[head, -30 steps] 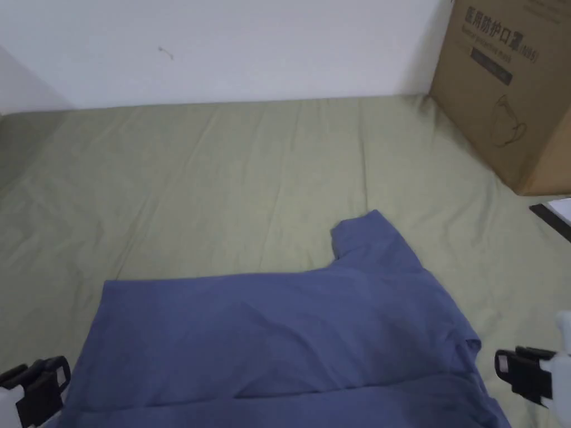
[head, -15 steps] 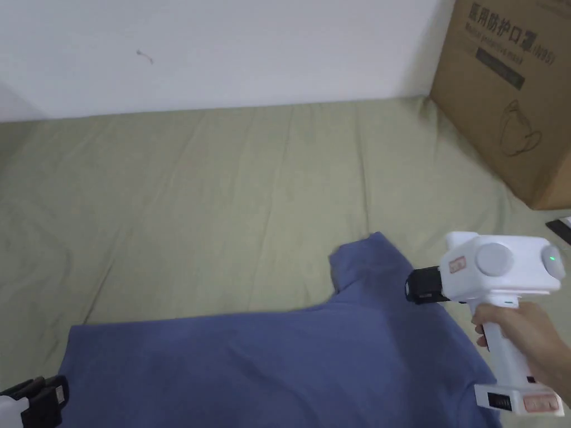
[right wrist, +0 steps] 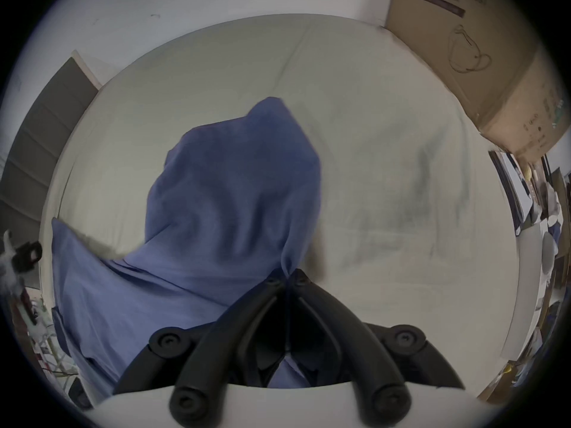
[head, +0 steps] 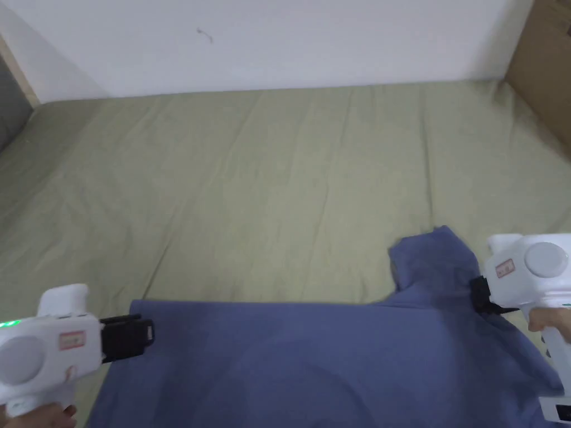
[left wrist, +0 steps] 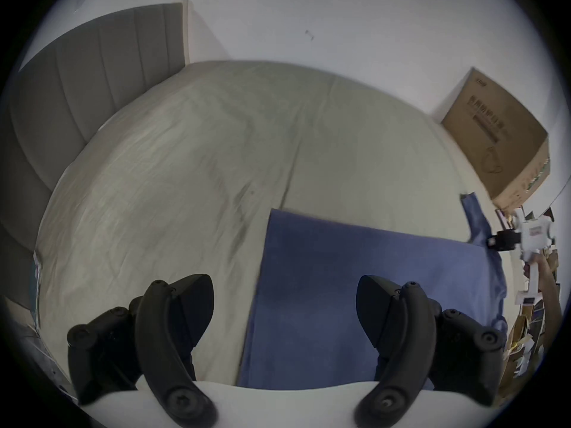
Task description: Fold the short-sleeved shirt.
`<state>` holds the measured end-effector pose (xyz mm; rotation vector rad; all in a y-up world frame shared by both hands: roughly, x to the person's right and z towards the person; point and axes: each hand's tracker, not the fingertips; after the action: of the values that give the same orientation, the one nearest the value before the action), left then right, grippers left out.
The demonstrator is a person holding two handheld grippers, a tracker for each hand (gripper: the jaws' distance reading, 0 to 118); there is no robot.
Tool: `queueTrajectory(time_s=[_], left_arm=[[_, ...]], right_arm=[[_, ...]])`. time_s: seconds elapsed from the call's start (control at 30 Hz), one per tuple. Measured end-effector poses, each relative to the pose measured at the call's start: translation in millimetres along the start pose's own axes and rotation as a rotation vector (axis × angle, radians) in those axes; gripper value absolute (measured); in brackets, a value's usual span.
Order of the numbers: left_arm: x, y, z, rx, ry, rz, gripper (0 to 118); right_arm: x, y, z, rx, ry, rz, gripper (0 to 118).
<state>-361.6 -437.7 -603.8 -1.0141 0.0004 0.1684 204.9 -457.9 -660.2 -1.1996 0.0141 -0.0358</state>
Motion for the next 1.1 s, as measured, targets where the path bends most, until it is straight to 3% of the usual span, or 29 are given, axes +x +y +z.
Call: queueTrajectory(time_s=[0.17, 0.27, 0.3, 0.33, 0.37, 0.4, 0.43, 0.53, 0.63, 0.9, 1.1], left_arm=[[-3.4, 31.8, -39.6, -0.019, -0.064, 0.036, 97], [6.3, 44.7, -52.4, -0.032, -0.03, -0.001, 95], [6.9, 46.7, -57.7, -0.037, -0.03, -0.009, 89], [6.5, 46.7, -64.4, -0.056, -0.032, -0.014, 62], [10.9, 44.7, -69.0, -0.113, -0.029, -0.016, 48], [13.8, 42.1, -72.8, -0.137, 0.056, -0.043, 47], [14.1, 39.3, -69.4, -0.079, 0.009, -0.079, 42], [0.2, 43.5, -66.1, -0.069, 0.015, -0.032, 5], [-7.2, 45.0, -56.0, -0.074, -0.058, 0.077, 4], [-0.9, 32.4, 25.0, 0.007, -0.065, -0.075, 4], [-9.5, -17.6, 109.9, 0.09, -0.089, -0.118, 4]], right_arm=[[-2.5, 0.0, -1.5, -0.005, -0.021, -0.019, 0], [2.1, 1.7, 3.0, 0.001, -0.025, -0.02, 0], [3.5, 1.8, 4.2, 0.003, -0.027, -0.019, 0], [6.7, 3.1, 4.8, 0.005, -0.027, -0.024, 0], [8.6, 2.9, 6.4, 0.007, -0.022, -0.036, 0], [9.7, 2.6, 7.6, 0.008, -0.015, -0.041, 0], [10.4, 2.5, 9.1, 0.01, -0.012, -0.044, 0], [10.8, 3.4, 15.8, 0.019, -0.018, -0.033, 0], [13.6, 3.9, 30.4, 0.041, -0.005, -0.036, 0], [22.0, -19.5, 109.6, 0.139, 0.021, 0.013, 0], [19.7, -88.7, 179.3, 0.212, 0.041, 0.061, 0]])
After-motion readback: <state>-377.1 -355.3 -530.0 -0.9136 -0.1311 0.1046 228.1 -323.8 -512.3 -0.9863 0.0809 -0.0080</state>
